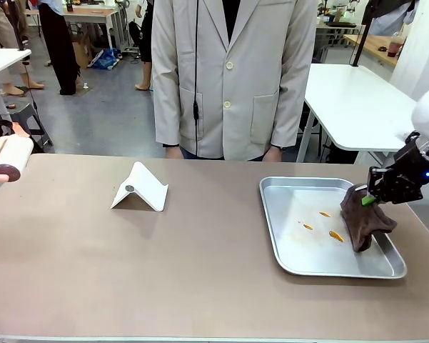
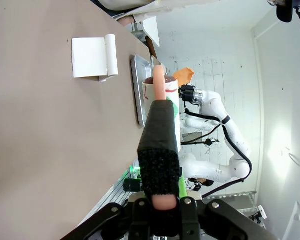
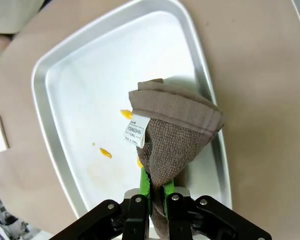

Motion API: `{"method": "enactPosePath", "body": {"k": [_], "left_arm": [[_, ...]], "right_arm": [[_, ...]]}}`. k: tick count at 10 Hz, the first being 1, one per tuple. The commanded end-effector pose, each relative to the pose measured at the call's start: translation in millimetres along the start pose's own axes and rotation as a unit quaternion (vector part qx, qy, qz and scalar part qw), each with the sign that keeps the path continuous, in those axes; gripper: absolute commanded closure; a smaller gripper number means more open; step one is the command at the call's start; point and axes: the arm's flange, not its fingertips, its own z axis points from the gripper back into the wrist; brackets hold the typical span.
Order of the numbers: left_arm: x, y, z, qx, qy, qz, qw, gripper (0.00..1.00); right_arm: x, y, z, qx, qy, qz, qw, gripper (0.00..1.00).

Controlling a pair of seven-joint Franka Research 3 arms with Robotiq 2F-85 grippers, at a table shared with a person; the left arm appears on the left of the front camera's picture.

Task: Clean the surface of the table.
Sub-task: Clean the area not pointed to by the person.

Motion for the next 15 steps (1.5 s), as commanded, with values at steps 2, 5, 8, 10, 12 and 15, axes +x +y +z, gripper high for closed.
{"method": "enactPosePath", "body": {"k": [2,5,8,10,12,15], "left_arm": [[1.2,-4.3,-0.8,-0.005,-0.007,-0.007,1.0,1.0],[1.2,-4.3,-0.8,-0.005,-0.007,-0.007,1.0,1.0],[1.2,-4.3,-0.8,-0.005,-0.007,-0.007,1.0,1.0],[1.2,-4.3,-0.8,-0.005,-0.007,-0.007,1.0,1.0],[1.2,-4.3,-0.8,-0.005,-0.007,-0.007,1.0,1.0],[1.2,-4.3,-0.8,-0.005,-0.007,-0.007,1.0,1.0]], "right_arm": [[13.5,14.7,-23.5,0.005,0.016,-0.01,1.0,0.88],[21.2,25.4,-65.3,0.038,0.046,-0.01,0.998,0.88],[22.6,37.4,-97.8,0.056,0.081,-0.01,0.995,0.88],[18.8,44.3,-111.5,0.068,0.095,-0.004,0.993,0.88],[11.4,55.6,-123.4,0.077,0.113,0.011,0.991,0.88],[3.0,83.0,-139.3,0.094,0.137,0.035,0.986,0.88]]}}
